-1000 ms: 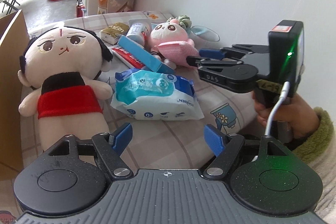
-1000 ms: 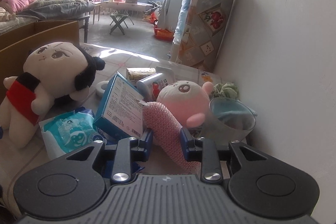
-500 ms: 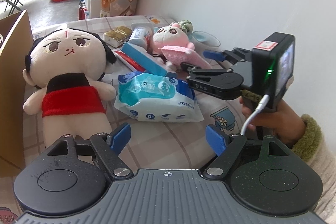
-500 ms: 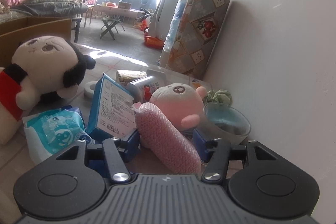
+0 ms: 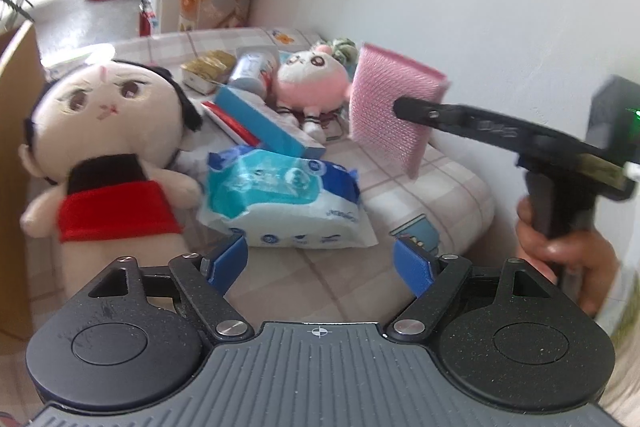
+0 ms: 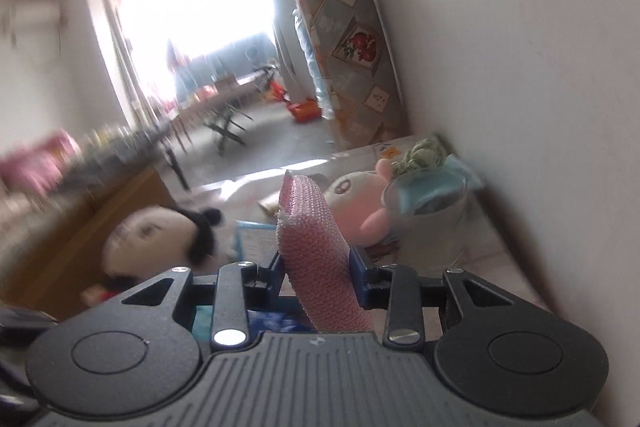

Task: Organize soft objects
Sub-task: 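Grasp the pink mesh sponge with the right gripper and lift it, then grasp the blue-and-white wet-wipes pack with the left gripper while right holds sponge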

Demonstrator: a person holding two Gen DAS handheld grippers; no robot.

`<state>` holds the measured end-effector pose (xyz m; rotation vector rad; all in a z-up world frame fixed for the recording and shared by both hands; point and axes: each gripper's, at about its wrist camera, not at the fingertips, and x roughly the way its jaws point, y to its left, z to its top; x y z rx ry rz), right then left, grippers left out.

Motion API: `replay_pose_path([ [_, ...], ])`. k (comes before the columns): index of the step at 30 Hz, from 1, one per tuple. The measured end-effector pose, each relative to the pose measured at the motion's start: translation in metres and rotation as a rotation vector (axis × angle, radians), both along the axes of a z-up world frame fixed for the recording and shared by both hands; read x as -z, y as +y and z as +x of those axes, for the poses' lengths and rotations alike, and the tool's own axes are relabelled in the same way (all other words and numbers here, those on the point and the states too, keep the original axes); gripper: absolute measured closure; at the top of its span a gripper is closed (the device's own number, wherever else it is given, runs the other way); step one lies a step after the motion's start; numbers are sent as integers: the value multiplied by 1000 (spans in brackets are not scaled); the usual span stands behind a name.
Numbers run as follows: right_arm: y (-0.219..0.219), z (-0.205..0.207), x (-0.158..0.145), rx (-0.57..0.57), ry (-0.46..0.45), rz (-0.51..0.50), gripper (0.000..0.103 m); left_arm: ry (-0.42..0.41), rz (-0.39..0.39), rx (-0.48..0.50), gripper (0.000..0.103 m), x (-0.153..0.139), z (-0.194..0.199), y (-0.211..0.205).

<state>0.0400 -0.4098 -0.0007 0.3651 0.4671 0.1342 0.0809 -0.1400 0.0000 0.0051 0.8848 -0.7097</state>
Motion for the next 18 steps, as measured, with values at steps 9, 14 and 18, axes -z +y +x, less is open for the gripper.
replay_pose_path([
  [9, -6, 17, 24, 3, 41, 94, 66, 58, 52, -23, 17, 19, 20, -33],
  [14, 1, 33, 35, -10, 62, 113, 66, 54, 94, -71, 11, 30, 31, -40],
  [18, 4, 31, 38, -55, 88, 170, 66, 55, 93, -94, 7, 34, 36, -41],
])
